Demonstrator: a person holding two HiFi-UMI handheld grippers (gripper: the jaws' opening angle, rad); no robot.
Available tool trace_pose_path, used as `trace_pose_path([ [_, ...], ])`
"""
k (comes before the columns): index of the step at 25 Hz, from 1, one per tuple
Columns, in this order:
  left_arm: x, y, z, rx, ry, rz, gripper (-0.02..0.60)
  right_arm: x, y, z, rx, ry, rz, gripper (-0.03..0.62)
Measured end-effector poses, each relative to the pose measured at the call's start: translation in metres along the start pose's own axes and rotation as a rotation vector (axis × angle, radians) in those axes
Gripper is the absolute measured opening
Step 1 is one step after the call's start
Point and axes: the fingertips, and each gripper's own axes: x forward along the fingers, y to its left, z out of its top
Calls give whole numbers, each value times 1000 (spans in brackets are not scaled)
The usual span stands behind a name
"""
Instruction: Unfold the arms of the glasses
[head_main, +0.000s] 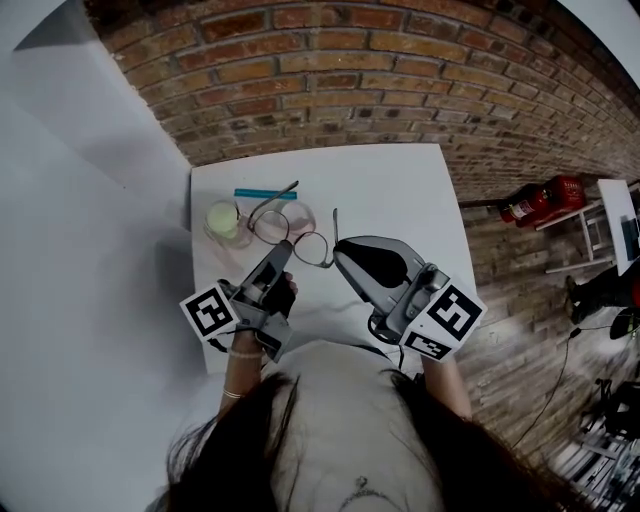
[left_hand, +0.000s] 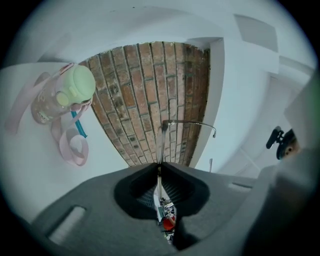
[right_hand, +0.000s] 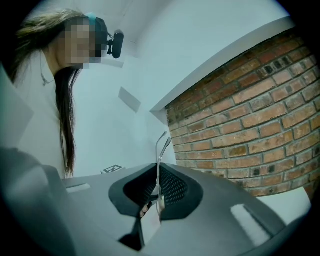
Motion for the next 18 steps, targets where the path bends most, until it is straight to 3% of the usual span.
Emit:
trace_pose_path([
  [18, 0, 8, 11, -56, -55, -2, 21, -7, -8, -3, 14, 0, -4, 23],
])
